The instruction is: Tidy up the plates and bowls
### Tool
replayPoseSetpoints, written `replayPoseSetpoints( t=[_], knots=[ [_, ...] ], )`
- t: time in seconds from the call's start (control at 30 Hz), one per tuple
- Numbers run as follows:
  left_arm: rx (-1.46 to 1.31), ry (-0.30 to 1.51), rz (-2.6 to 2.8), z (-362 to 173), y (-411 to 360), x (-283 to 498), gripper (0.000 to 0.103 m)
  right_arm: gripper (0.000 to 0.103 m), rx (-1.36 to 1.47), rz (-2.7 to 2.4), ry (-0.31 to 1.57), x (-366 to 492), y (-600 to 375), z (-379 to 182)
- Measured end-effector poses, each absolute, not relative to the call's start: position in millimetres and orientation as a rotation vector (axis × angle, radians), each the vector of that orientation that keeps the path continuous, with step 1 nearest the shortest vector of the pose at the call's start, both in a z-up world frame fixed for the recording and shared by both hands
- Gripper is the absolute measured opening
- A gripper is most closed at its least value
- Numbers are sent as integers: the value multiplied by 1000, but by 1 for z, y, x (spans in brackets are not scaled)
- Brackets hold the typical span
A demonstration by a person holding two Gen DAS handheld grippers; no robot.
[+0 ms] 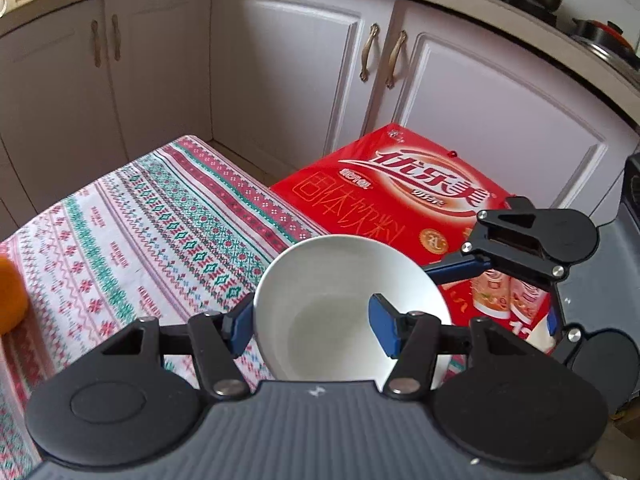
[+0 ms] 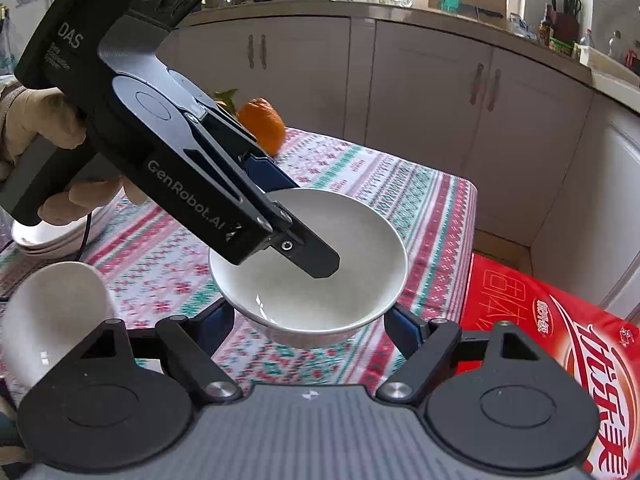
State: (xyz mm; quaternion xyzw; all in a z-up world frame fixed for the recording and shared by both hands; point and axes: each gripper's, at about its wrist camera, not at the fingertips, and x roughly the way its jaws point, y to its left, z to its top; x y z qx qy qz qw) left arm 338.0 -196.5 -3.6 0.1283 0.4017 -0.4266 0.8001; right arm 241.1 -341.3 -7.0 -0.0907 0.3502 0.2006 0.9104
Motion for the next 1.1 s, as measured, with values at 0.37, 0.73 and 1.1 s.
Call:
replayPoseSetpoints(
  t=[0.37,0.73,1.1],
  knots=[
    [259,810,-874,22,-157,282,59,85,-221,456,697,196,-306,20],
    [229,784,-815,34,-121,247,59,85,-255,511,672,168,-273,34],
    [205,783,-760,30,-87,222,59,85,-261,572,678,154,-244,27]
  ],
)
